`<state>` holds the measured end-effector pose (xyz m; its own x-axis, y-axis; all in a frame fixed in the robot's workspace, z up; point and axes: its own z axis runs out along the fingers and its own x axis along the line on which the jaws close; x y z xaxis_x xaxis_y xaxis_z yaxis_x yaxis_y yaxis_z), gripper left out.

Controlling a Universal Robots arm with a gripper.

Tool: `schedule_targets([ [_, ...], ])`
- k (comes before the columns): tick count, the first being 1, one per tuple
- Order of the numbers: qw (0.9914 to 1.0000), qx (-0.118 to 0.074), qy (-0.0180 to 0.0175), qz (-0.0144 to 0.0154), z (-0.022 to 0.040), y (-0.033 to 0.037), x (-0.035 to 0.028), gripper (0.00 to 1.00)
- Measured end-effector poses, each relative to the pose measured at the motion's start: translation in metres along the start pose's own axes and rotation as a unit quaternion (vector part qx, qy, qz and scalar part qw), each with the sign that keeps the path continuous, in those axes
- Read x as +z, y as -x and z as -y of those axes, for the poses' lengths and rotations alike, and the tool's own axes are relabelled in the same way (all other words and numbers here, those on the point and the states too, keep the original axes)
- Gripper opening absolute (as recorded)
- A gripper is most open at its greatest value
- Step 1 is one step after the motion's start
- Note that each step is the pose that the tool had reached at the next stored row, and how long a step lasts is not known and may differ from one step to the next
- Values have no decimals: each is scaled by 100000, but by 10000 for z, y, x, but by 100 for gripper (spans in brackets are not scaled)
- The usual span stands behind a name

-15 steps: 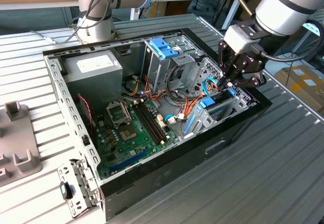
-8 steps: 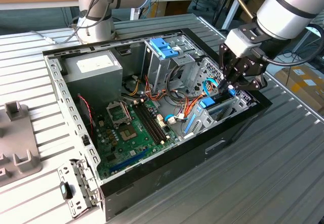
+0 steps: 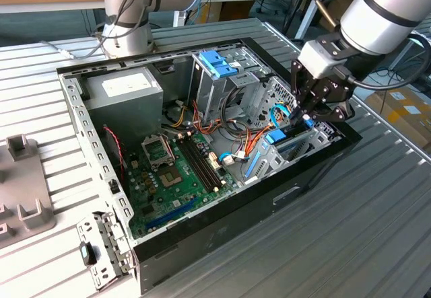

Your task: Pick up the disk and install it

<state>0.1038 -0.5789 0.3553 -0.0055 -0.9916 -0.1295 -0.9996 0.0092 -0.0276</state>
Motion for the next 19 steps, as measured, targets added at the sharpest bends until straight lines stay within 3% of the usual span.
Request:
schedule_targets([
  [19, 100000, -3, -2, 0, -1, 33, 26, 16],
])
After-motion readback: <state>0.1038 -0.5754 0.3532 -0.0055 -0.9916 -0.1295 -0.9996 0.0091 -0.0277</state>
